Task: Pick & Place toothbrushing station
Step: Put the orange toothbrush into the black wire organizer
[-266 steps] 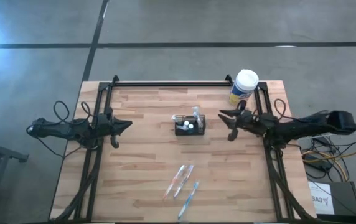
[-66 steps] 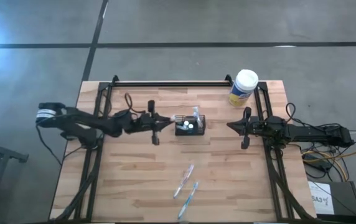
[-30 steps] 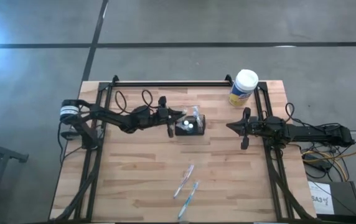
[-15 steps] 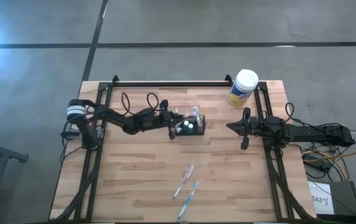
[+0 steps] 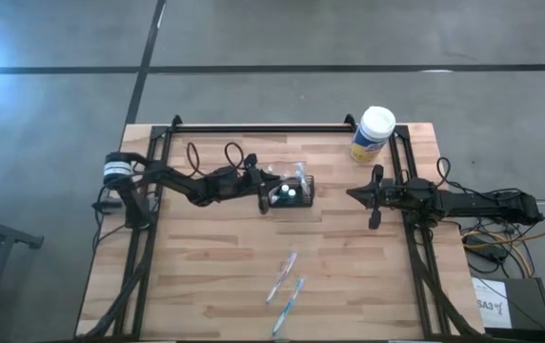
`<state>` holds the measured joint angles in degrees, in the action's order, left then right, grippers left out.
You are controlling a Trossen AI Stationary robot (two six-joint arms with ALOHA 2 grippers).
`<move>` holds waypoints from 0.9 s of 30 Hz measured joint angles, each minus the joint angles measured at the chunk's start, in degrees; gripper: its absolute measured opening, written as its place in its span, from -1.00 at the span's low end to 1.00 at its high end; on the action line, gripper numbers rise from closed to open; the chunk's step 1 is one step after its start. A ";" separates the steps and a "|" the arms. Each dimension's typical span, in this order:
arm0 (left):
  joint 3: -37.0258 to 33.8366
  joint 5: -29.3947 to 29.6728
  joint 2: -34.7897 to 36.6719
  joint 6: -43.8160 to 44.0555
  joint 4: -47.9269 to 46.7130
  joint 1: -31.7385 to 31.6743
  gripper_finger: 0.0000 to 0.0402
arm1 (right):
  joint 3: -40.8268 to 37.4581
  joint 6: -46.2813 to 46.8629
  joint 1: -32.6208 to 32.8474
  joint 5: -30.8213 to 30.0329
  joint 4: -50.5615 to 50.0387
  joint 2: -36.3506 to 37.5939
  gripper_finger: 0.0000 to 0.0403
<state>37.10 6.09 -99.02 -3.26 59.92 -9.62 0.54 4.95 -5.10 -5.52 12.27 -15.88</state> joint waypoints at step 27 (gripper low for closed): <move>0.04 -8.20 10.61 0.56 -16.76 -0.01 0.34 | 0.00 0.59 -0.02 0.13 -0.02 -0.02 -0.96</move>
<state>37.15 -2.11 -88.41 -2.70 43.16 -9.63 0.54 5.54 -5.13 -5.39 12.25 -15.90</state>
